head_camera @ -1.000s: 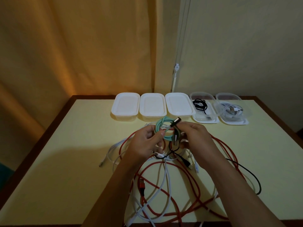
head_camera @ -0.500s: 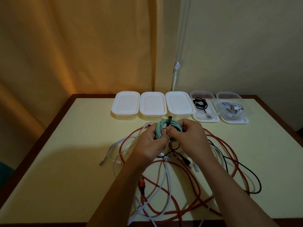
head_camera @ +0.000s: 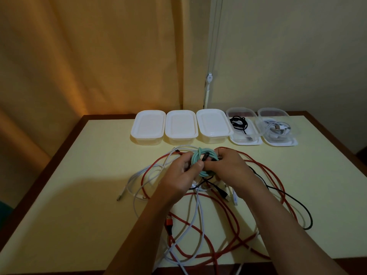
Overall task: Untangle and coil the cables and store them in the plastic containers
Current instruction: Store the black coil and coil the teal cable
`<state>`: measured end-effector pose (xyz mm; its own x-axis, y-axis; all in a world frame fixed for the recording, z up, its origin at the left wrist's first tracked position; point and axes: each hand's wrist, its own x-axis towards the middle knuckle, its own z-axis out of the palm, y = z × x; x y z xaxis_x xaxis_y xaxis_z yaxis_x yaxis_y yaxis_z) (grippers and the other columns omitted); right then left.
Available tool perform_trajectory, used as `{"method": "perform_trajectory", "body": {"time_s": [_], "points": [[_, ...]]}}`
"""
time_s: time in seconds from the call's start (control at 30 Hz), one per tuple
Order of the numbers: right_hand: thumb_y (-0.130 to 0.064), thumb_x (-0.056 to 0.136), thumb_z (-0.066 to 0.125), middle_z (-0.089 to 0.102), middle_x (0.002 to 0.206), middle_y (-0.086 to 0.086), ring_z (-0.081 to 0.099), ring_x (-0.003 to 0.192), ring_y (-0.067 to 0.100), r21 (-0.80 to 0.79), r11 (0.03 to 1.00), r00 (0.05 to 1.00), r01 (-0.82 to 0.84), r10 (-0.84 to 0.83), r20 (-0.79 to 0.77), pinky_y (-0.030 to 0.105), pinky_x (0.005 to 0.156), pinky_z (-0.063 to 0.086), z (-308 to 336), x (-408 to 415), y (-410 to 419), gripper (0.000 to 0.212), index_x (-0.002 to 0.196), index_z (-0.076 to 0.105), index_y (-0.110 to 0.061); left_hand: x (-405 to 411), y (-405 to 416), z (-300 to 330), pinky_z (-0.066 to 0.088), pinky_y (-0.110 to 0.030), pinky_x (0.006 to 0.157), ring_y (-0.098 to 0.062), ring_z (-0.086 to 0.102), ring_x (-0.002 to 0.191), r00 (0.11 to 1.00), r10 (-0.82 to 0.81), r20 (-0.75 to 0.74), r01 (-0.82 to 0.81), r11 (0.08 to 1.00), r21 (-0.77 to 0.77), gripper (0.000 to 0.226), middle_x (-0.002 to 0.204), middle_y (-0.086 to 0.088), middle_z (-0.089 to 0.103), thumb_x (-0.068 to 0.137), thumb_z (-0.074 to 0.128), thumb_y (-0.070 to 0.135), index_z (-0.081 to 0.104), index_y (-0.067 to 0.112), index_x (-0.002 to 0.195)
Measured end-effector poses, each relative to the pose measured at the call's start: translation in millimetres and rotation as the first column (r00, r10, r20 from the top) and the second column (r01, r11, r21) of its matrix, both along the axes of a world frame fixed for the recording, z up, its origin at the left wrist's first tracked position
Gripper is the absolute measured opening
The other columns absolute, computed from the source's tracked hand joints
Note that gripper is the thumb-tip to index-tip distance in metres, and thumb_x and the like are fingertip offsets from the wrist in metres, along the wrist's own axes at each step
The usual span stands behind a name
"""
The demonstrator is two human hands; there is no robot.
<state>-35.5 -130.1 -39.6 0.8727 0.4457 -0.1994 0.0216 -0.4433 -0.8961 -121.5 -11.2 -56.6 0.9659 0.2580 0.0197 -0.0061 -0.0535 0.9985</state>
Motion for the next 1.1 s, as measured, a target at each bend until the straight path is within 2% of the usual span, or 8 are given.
{"method": "perform_trajectory", "body": {"time_s": [0.07,0.2,0.37,0.63,0.8,0.87,1.03,1.1], "points": [[-0.015,0.081,0.077,0.061,0.067,0.002,0.054,0.055,0.012,-0.004,1.000,1.000,-0.007,0.007,-0.013,0.027,0.055,0.047,0.9,0.4,-0.4,0.015,0.078,0.063,-0.013,0.5,0.6,-1.9,0.044,-0.006,0.055,0.007,0.057,0.060,1.000,0.001,-0.002,-0.001,1.000,0.021,0.020,0.068,0.019,0.064,0.101,0.050,0.012,0.060,0.011,0.118],[-0.012,0.080,0.076,0.061,0.065,-0.001,0.053,0.046,0.003,-0.004,1.000,1.000,-0.004,0.004,-0.010,0.023,0.051,0.044,1.7,1.2,-0.9,0.013,0.078,0.064,-0.013,2.4,-1.1,-7.1,0.046,-0.019,0.046,-0.005,0.056,0.058,0.992,0.086,-0.089,-0.087,0.996,-0.011,0.011,0.085,-0.001,0.063,0.101,0.053,0.014,0.061,0.018,0.106],[-0.012,0.081,0.074,0.066,0.067,-0.003,0.055,0.047,0.000,-0.005,0.999,0.999,-0.033,0.033,0.012,0.022,0.051,0.044,3.3,-2.4,1.6,0.010,0.080,0.067,-0.018,6.7,2.1,-10.9,0.042,-0.020,0.038,-0.010,0.057,0.045,0.976,0.211,-0.052,-0.209,0.977,0.042,0.007,0.070,-0.009,0.066,0.100,0.056,0.016,0.060,0.011,0.097],[-0.012,0.078,0.079,0.071,0.076,0.001,0.069,0.072,0.016,-0.061,0.995,0.996,-0.082,0.085,0.037,0.035,0.070,0.058,2.9,-8.5,5.0,0.012,0.080,0.068,-0.018,7.9,11.5,-14.4,0.056,-0.031,0.056,-0.017,0.068,0.068,0.972,0.205,-0.116,-0.214,0.975,-0.065,0.026,0.070,0.001,0.068,0.096,0.056,0.032,0.062,0.011,0.082],[-0.011,0.078,0.079,0.072,0.075,0.000,0.069,0.065,0.008,-0.012,0.993,0.993,-0.115,0.116,0.030,0.025,0.059,0.054,4.8,-6.2,1.6,0.009,0.083,0.072,-0.016,4.8,19.1,-11.1,0.058,-0.035,0.068,-0.025,0.067,0.081,0.981,0.034,-0.191,-0.109,0.913,-0.394,0.022,0.089,-0.015,0.068,0.097,0.056,0.023,0.063,0.003,0.102],[-0.013,0.082,0.076,0.076,0.082,0.004,0.073,0.076,0.017,0.057,0.993,0.994,-0.106,0.106,-0.001,0.032,0.070,0.060,6.1,-5.5,1.1,0.005,0.087,0.075,-0.014,5.0,19.5,-9.3,0.056,-0.032,0.065,-0.018,0.064,0.073,0.981,0.007,-0.196,-0.100,0.878,-0.468,0.022,0.086,-0.011,0.066,0.097,0.056,0.019,0.061,0.002,0.109],[-0.014,0.087,0.073,0.077,0.085,0.006,0.074,0.087,0.021,0.137,0.986,0.995,-0.096,0.099,-0.016,0.042,0.088,0.060,8.0,-5.5,-0.6,0.005,0.085,0.077,-0.016,6.1,22.7,-11.4,0.057,-0.038,0.073,-0.020,0.057,0.077,0.983,-0.014,-0.181,-0.083,0.850,-0.520,0.028,0.093,-0.013,0.062,0.096,0.057,0.014,0.057,-0.002,0.120],[-0.016,0.089,0.073,0.077,0.084,0.003,0.074,0.085,0.018,0.157,0.983,0.995,-0.098,0.099,-0.003,0.041,0.086,0.060,7.2,-7.1,1.0,0.007,0.087,0.078,-0.020,6.0,21.6,-12.8,0.055,-0.043,0.075,-0.020,0.056,0.073,0.983,0.043,-0.181,-0.116,0.902,-0.415,0.023,0.087,-0.013,0.060,0.097,0.056,0.009,0.057,-0.001,0.117]]}}
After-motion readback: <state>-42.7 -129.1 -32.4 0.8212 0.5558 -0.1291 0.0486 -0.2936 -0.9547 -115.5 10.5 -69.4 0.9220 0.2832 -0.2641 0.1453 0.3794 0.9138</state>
